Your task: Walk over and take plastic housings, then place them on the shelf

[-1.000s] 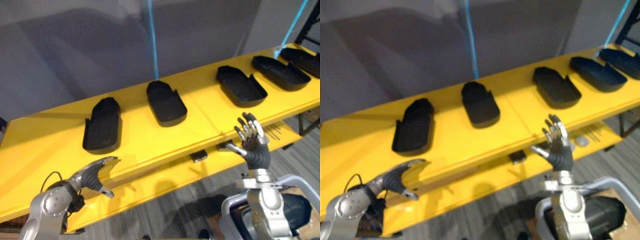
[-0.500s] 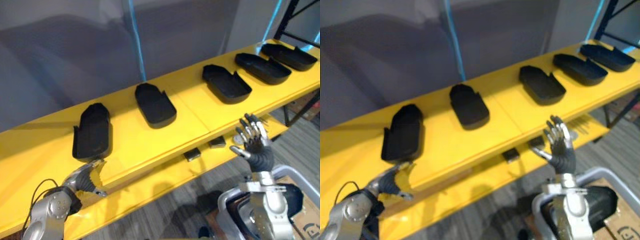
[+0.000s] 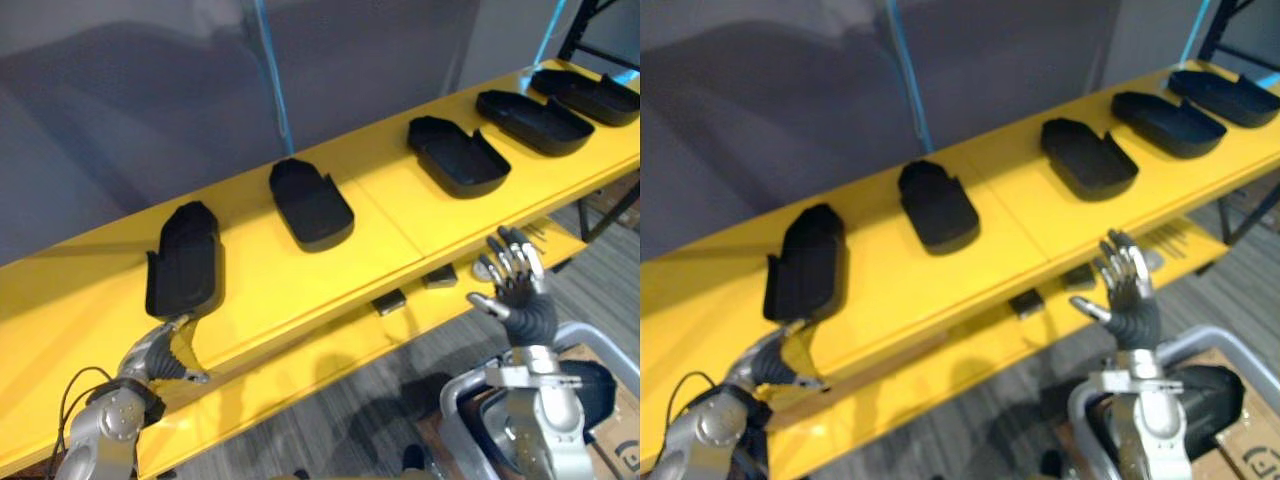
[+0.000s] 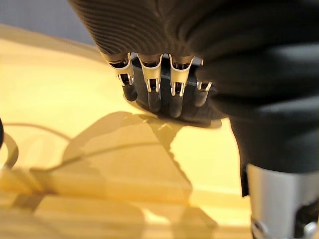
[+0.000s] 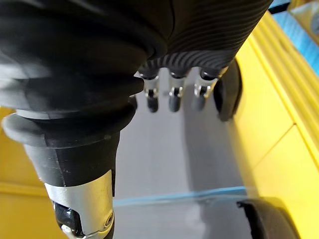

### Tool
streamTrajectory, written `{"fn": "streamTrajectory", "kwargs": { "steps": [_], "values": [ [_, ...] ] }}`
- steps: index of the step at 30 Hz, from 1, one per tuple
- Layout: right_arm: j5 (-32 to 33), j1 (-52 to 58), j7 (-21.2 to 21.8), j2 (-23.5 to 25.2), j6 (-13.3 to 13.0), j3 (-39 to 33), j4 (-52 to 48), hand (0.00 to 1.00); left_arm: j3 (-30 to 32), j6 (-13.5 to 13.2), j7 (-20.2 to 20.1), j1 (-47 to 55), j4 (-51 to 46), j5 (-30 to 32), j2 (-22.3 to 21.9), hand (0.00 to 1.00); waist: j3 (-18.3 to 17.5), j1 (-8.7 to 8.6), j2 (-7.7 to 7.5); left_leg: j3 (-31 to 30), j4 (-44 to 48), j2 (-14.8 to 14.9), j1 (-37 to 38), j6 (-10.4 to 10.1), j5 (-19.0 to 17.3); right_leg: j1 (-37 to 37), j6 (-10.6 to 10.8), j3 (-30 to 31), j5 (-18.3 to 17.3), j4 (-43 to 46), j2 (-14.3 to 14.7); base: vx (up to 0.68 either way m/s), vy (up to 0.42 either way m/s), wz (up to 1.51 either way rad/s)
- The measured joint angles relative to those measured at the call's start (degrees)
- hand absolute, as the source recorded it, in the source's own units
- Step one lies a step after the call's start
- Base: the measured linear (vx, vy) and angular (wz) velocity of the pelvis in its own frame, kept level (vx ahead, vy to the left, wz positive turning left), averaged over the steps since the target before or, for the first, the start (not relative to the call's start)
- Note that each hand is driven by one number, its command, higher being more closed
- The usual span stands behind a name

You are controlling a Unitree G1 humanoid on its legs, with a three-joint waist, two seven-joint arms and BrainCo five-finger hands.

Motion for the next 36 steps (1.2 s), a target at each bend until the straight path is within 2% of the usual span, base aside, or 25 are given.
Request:
{"fn": "streamTrajectory", "kwargs": {
  "steps": [2, 8, 15, 19, 25, 30, 36],
  "values": [
    [0.00, 0.00, 0.00, 0.54, 0.00, 0.00, 0.00, 0.00, 0.03, -0.07, 1.67, -0.09, 0.01, 1.77, -1.36, 0.00, 0.08, 0.01, -0.08, 0.21, -0.11, -0.01, 0.35, 0.00, 0.00, 0.10, 0.00, 0.20, 0.00, 0.00, 0.01, 0.00, 0.005, -0.05],
    [-0.05, 0.48, 0.00, 1.46, 0.00, 0.06, 0.01, 0.00, -0.02, -0.34, 5.32, -0.12, 0.02, 1.92, -3.97, 0.00, 0.26, -0.04, -0.17, 0.38, -0.21, -0.03, 0.65, 0.00, 0.00, 0.24, 0.02, 0.41, -0.03, 0.00, 0.02, 0.00, 0.001, -0.01],
    [-0.08, 0.55, 0.00, 2.18, -0.01, 0.09, 0.01, 0.00, -0.06, -0.59, 8.38, -0.13, 0.04, 3.58, -4.29, 0.00, 0.33, -0.05, -0.27, 0.39, -0.24, -0.05, 0.68, 0.00, 0.01, 0.22, 0.02, 0.43, -0.03, 0.00, 0.02, 0.00, 0.000, 0.00],
    [-0.09, 0.75, 0.00, 2.35, -0.03, 0.13, 0.03, 0.00, -0.40, -0.66, 11.47, -0.21, 0.15, 3.57, -6.04, 0.00, 0.36, -0.05, -0.30, 0.42, -0.26, -0.06, 0.68, 0.00, 0.01, 0.18, 0.02, 0.48, -0.03, 0.00, 0.02, 0.00, 0.000, 0.00],
    [-0.12, 1.55, 0.00, 3.05, -0.11, 0.34, 0.11, 0.00, -1.60, -0.46, 15.02, -1.13, 2.26, 3.50, -6.03, 0.00, 0.41, -0.14, -0.36, 0.62, -0.26, -0.06, 0.73, 0.01, 0.01, 0.08, 0.02, 0.83, -0.03, 0.00, 0.04, 0.00, 0.000, 0.00],
    [-0.13, 1.56, 0.02, 3.38, -0.19, 1.18, 0.12, 0.00, -1.60, -0.04, 16.80, -1.52, 2.50, 3.46, -6.09, 0.00, 1.11, -0.77, -0.82, 0.79, -0.25, -0.08, 0.80, 0.01, 0.01, 0.03, 0.05, 1.29, -0.01, 0.00, 0.06, 0.00, 0.000, 0.00],
    [-0.25, 1.74, 0.03, 3.58, -0.23, 1.26, 0.18, 0.00, -1.61, 0.63, 19.75, -3.57, 4.28, 3.15, -8.25, 0.00, 1.70, -1.39, -0.37, 0.96, -0.27, -0.07, 0.96, 0.01, 0.01, -0.06, 0.07, 1.48, 0.01, 0.00, 0.09, 0.00, 0.000, -0.01]
  ]
}}
